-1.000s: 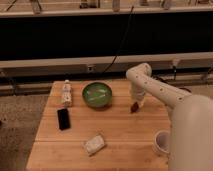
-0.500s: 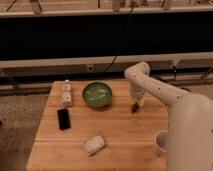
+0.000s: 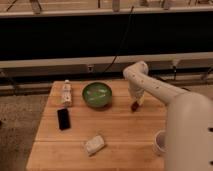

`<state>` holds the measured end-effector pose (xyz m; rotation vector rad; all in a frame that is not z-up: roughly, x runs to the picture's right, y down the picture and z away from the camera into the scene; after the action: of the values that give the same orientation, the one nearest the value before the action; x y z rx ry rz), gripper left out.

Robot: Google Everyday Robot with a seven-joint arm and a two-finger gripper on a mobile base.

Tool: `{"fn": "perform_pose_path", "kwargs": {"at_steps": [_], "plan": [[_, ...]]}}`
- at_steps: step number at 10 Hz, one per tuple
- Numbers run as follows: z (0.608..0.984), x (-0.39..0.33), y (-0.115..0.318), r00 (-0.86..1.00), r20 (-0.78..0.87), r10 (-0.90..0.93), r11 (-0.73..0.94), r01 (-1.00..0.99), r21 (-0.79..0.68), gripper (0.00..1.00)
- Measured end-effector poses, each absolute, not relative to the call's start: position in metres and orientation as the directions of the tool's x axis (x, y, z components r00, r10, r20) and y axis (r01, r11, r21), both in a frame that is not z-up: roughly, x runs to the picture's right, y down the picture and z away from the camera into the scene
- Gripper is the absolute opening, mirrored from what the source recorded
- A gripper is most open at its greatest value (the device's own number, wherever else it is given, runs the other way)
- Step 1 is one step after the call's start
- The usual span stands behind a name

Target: Drag the pepper across the table

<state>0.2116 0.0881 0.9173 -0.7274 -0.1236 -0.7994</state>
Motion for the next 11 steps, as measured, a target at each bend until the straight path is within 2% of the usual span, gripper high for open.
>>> {"fn": "perform_pose_path", "kwargs": {"at_steps": [11], "plan": [[0.9168, 0.2141, 0.0859, 0.656, 0.362, -0.662, 0.442, 0.732, -0.519, 0.0]]}}
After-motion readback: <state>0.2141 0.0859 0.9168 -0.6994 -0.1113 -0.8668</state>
